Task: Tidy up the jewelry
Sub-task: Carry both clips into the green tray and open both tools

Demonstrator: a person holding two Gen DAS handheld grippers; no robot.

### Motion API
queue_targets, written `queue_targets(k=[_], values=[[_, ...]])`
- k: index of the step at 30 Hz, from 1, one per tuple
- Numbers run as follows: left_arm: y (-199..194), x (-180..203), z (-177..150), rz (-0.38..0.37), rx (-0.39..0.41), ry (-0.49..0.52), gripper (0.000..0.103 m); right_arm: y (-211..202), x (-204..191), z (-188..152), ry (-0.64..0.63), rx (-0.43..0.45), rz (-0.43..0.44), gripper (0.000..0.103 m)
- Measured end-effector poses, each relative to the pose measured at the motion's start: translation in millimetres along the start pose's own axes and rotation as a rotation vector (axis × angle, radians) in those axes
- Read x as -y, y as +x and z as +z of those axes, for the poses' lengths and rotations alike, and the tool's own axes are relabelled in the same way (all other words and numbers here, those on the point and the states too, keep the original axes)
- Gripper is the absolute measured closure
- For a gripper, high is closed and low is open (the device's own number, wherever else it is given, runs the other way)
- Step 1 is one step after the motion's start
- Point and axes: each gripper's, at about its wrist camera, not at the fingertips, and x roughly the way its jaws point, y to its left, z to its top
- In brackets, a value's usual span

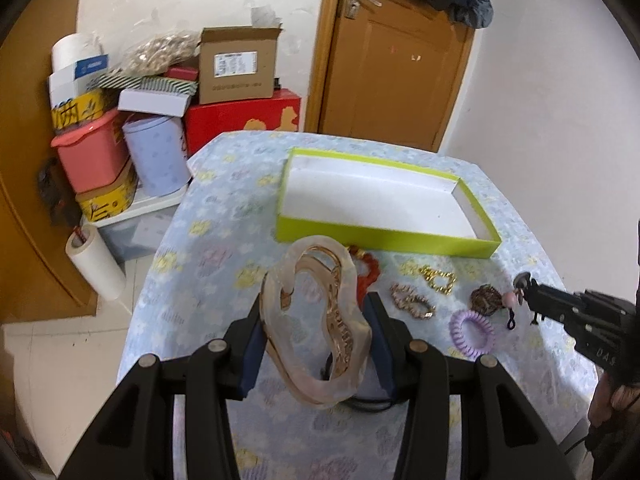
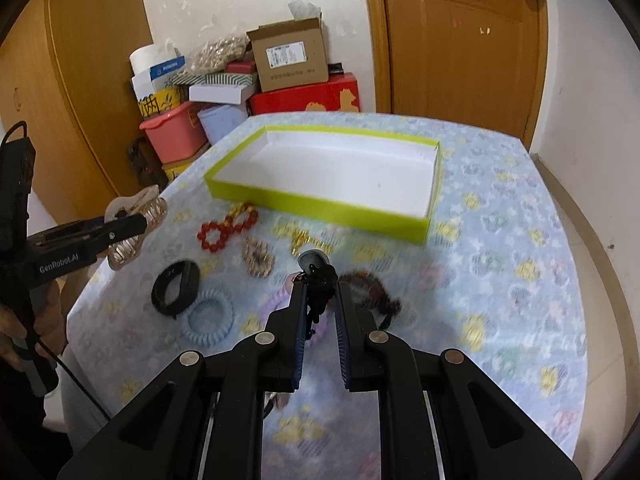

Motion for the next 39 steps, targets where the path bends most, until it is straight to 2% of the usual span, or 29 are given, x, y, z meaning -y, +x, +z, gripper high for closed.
queue_targets(k=[11, 23, 31, 39], values=[[44.8, 15.4, 55.8, -0.04, -0.003, 0.092, 0.055, 28.1, 27.4, 55.1, 0.007, 0.042, -0.015, 0.089], [122.0, 17.8, 102.5, -0.054, -0.054, 0.117, 0.055, 104.3, 77.1, 109.4, 0.052, -0.011, -0.07, 0.089], [176.4, 10.5, 122.1, 0.022, -0.121, 0.115, 0.055, 142.8, 91.6, 122.7, 0.068, -0.052, -0.11, 0.089], [187.4, 11.7, 124.6, 0.057, -0.12, 0.112, 0.054, 158.9, 101.2, 124.8, 0.072, -0.075, -0.157, 0.089]])
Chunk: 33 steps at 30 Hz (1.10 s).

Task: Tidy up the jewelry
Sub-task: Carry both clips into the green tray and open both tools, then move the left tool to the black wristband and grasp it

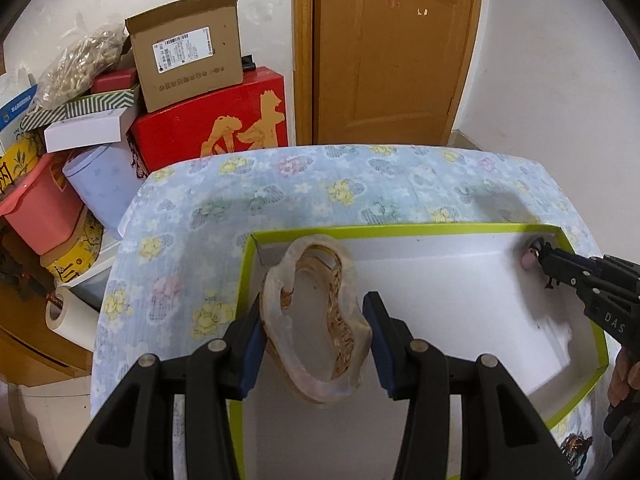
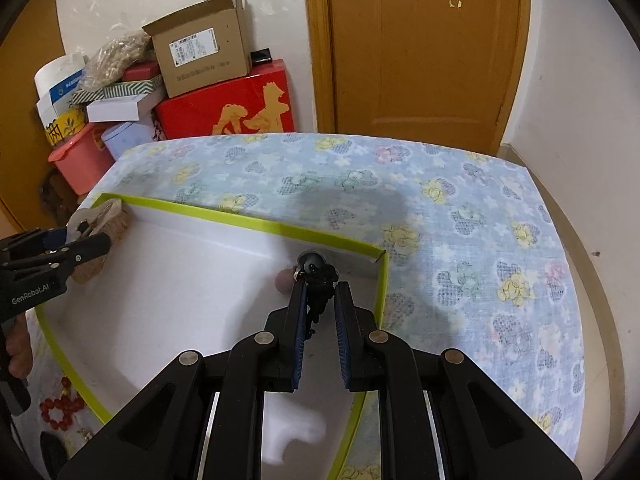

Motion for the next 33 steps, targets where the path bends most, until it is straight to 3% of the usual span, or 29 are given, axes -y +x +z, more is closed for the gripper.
queue_targets(k=[5, 11, 22, 33], values=[[-0.4, -0.9, -1.3, -0.006, 0.002, -0.006, 0.054, -3.9, -0.4, -1.3, -0.008, -0.013, 0.021, 0.082], [-8.0, -3.6, -8.8, -0.039, 0.001, -0.018, 0.053, -19.6, -7.7, -7.2, -0.029, 0.013, 0.02, 0.061], [-59.6, -8.9, -28.6, -0.08, 0.057, -0.048, 0.049, -77.5, -16.2, -33.6, -0.02, 0.063, 0.04, 0.06], [-134.2, -1.3, -89.2, -0.087, 0.105, -0.058, 0.049, -150.0, -34.7, -100.8, -0.021, 0.103, 0.089, 0.06]])
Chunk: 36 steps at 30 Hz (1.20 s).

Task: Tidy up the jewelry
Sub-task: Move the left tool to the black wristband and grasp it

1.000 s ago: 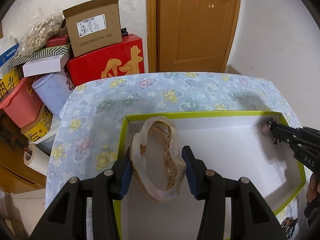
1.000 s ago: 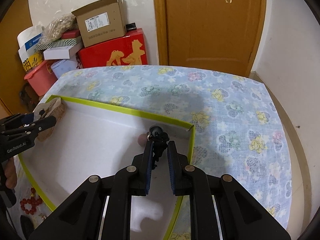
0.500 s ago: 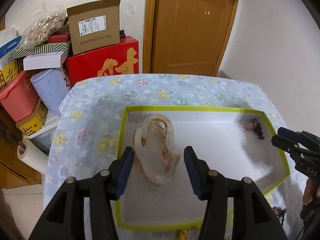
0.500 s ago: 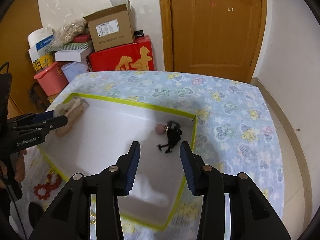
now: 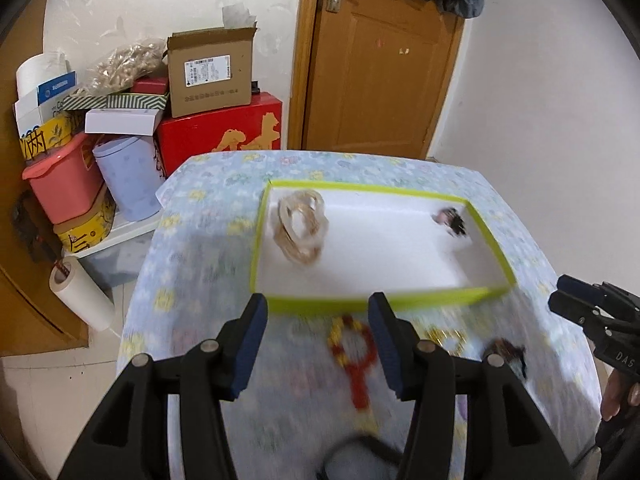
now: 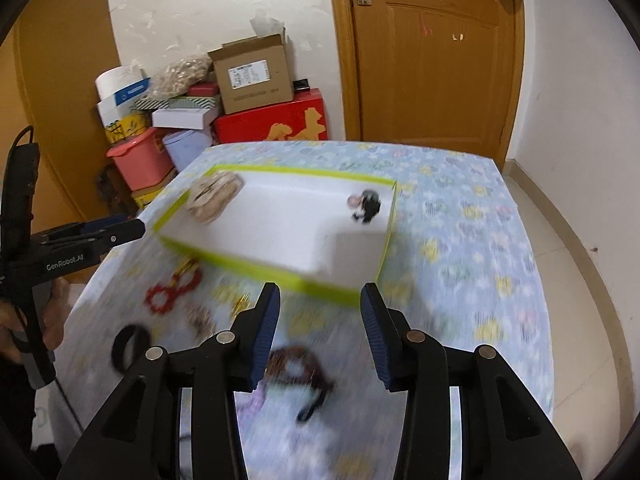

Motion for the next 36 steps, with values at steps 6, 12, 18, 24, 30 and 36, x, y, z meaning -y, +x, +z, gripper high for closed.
queue_targets(k=[6, 12, 18, 24, 30, 36], values=[[-31.0, 12.3, -27.0, -0.021, 0.017, 0.016, 0.049, -23.6, -7.4, -31.8, 0.021, -0.015, 0.023, 0.06], [-47.5, 19.9, -48.7, -0.041, 0.014, 0.023, 0.049, -38.6, -16.3, -53.4, 0.009, -0.029, 0.054, 0.06], [-53.1, 19.7, -61.2, -0.045, 0.006, 0.014, 0.049, -39.6, -20.9, -63.0, 0.011, -0.046, 0.085, 0.06], [-52.9, 18.7, -73.9, -0.04, -0.007, 0.0, 0.049, -37.5, -24.6, -69.4, 0.005, -0.068, 0.082, 0.06], [-44.5, 14.5, -90.0, -0.022, -0.045, -0.031, 0.049, -35.0, -25.7, -73.4, 0.0, -0.078, 0.079, 0.06], [-31.3, 8.1, -100.2, 0.003, -0.097, -0.069, 0.058, -28.4, -25.6, -74.4, 0.004, -0.085, 0.07, 0.06]])
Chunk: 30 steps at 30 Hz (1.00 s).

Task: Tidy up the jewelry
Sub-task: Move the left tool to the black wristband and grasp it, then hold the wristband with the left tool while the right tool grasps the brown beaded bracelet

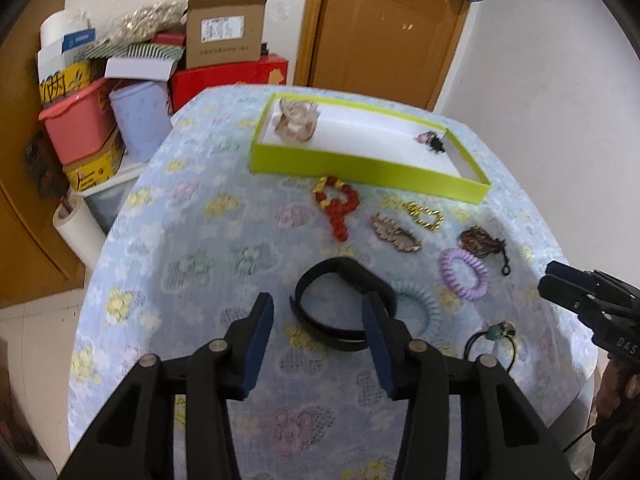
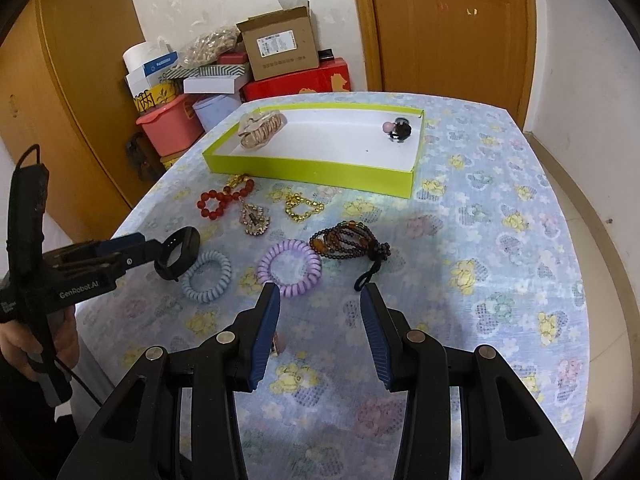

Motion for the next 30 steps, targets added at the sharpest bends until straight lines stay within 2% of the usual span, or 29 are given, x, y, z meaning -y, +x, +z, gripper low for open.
queue_targets(k=[7, 19, 30], values=[[14.0, -5.1, -0.2, -0.003, -0.039, -0.051, 0.072, 12.4, 7.0, 2.7, 0.011, -0.009, -0.028, 0.06], [25.7, -4.0, 3.3, 0.026, -0.05, -0.027, 0.093, 46.8, 30.5, 18.9, 0.007, -0.035, -0.056, 0.06], [29.2, -2.0, 7.5, 0.013, -0.04, -0.001, 0.094, 67.9, 32.4, 27.6, -0.074, -0.072, -0.036, 0.06]])
